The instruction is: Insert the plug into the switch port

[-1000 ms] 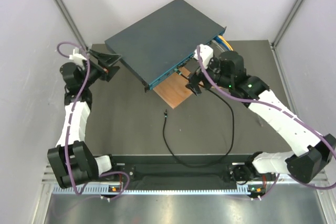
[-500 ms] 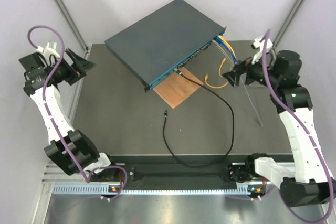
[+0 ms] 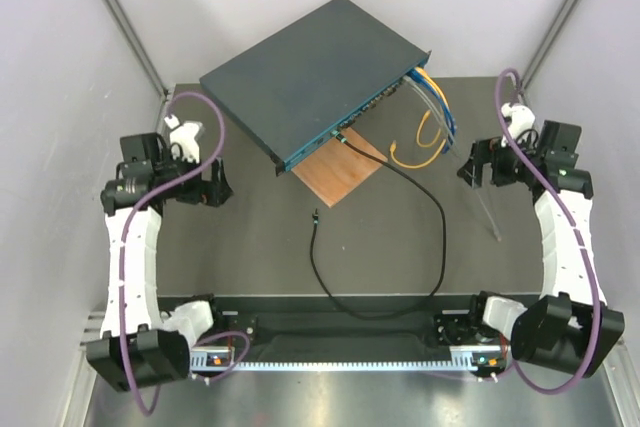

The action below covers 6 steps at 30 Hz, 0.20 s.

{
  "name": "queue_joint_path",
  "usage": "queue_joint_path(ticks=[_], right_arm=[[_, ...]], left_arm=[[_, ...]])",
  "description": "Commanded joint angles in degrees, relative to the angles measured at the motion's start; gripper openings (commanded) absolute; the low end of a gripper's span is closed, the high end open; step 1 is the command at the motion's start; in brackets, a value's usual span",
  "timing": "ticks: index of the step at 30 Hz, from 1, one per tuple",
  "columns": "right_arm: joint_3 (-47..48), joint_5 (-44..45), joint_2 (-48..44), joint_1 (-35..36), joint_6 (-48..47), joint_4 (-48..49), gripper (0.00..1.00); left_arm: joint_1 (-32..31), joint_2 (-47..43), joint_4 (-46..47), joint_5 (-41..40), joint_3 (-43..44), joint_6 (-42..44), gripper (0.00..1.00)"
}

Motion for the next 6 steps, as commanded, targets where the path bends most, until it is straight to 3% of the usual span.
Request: queue_joint_path(ticks=[1,6], right_arm=[[-1.41,-0.16,-1.75,-0.57,-5.66,0.57,1.00],[-0.90,-0.08,-1.59,-0.66,-6.72,0.04,1.00]], left_arm=[[-2.40,-2.91,3.19,-5.46,-2.55,1.23,0.99],[-2.49,-2.65,5.56,-6.33,-2.47,-2.63,0.99]])
